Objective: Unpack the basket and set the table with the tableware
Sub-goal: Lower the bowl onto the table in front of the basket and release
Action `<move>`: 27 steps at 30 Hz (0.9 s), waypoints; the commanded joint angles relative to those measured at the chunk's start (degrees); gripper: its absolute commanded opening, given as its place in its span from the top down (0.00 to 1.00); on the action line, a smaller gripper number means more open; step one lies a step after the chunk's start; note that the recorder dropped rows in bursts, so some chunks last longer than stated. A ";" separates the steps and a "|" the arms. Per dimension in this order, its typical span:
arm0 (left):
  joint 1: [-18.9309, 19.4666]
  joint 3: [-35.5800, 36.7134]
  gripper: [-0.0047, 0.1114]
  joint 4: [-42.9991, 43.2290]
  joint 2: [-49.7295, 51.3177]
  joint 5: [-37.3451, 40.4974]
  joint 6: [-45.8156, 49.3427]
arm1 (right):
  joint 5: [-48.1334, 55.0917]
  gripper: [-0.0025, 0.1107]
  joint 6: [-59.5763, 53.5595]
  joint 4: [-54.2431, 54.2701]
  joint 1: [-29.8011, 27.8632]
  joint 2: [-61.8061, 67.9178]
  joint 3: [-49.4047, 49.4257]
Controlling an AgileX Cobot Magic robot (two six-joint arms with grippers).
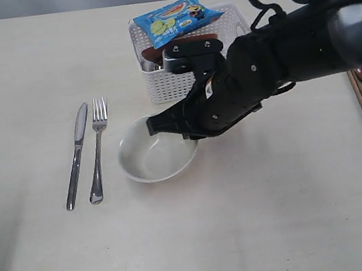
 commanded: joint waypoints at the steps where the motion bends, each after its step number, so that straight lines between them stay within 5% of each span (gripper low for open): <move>1: -0.33 0.18 0.96 0.21 -0.19 -0.10 -0.14 | 4.47 0.98 -2.08 -0.98 -2.78 -0.12 0.06; 14: -0.33 0.18 0.96 0.21 -0.19 -0.10 -0.14 | 1.35 0.98 -3.03 -0.67 -1.52 -0.12 4.58; 15: -0.33 0.18 0.96 0.21 -0.19 -0.10 -0.14 | 1.35 0.96 -3.03 -0.67 -1.52 -0.12 4.58; 20: -0.33 0.18 0.96 0.21 -0.19 -0.10 -0.14 | 2.69 0.53 -3.03 -0.77 -1.64 -3.88 4.09; 27: -0.33 0.18 0.96 0.21 -0.19 -0.10 -0.07 | 7.53 0.52 -3.36 -4.79 -7.76 -14.65 -4.79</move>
